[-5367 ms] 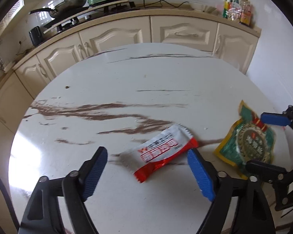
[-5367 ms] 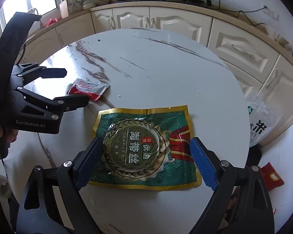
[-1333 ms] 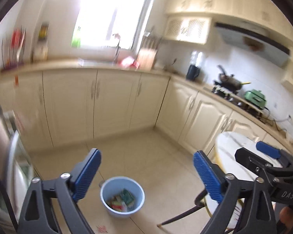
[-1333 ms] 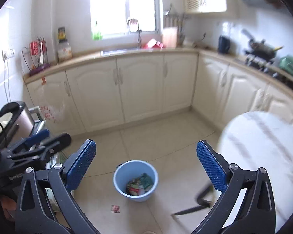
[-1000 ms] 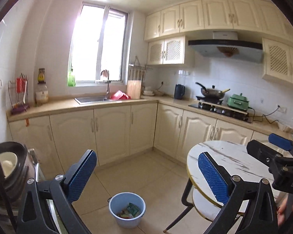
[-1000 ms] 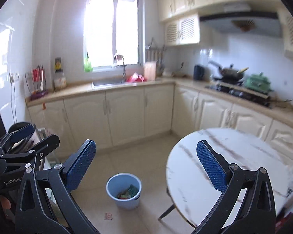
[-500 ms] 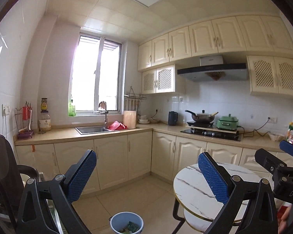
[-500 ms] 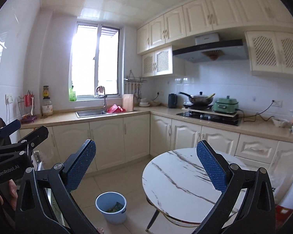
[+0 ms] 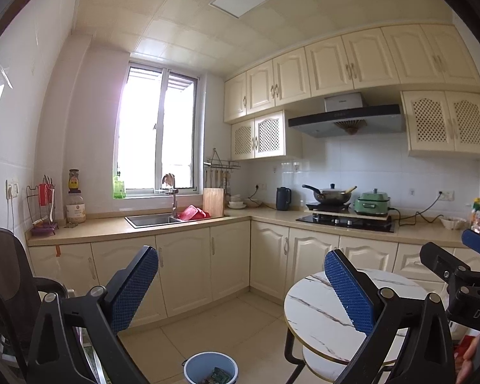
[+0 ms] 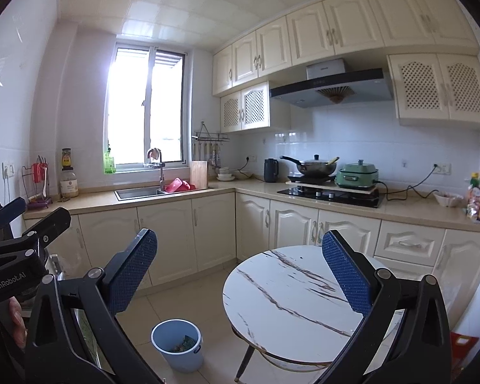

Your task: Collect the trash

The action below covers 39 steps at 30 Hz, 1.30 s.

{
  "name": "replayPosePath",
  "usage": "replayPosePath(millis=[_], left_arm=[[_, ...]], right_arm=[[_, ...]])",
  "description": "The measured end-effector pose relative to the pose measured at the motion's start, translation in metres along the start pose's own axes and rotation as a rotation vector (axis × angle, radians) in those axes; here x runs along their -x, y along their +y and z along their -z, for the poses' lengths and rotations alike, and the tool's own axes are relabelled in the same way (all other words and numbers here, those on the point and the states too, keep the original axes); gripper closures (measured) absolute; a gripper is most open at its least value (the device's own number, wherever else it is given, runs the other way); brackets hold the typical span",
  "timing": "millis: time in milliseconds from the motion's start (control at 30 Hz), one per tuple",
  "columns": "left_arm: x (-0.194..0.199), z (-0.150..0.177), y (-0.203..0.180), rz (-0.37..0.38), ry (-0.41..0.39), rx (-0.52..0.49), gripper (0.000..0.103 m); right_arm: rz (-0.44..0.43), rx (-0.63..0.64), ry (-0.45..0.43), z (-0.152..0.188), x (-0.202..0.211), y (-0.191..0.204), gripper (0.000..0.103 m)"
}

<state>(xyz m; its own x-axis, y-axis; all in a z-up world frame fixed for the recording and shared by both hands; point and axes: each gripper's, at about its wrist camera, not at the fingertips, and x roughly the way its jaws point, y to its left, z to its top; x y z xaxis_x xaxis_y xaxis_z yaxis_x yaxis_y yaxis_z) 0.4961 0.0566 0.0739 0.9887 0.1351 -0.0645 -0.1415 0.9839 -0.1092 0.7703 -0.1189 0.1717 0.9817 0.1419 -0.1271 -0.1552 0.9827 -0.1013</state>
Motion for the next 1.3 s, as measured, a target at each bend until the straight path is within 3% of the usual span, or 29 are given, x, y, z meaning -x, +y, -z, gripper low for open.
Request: replayPosePath(millis=[600, 1300], left_arm=[[-0.049, -0.012, 0.019, 0.014, 0.020, -0.015, 0.001], [-0.062, -0.031, 0.042, 0.075, 0.012, -0.017, 0.001]], right_arm=[[0.013, 0.020, 0.026, 0.008, -0.010, 0.006, 0.000], [0.040, 0.031, 0.018, 0.010, -0.008, 0.004, 0.000]])
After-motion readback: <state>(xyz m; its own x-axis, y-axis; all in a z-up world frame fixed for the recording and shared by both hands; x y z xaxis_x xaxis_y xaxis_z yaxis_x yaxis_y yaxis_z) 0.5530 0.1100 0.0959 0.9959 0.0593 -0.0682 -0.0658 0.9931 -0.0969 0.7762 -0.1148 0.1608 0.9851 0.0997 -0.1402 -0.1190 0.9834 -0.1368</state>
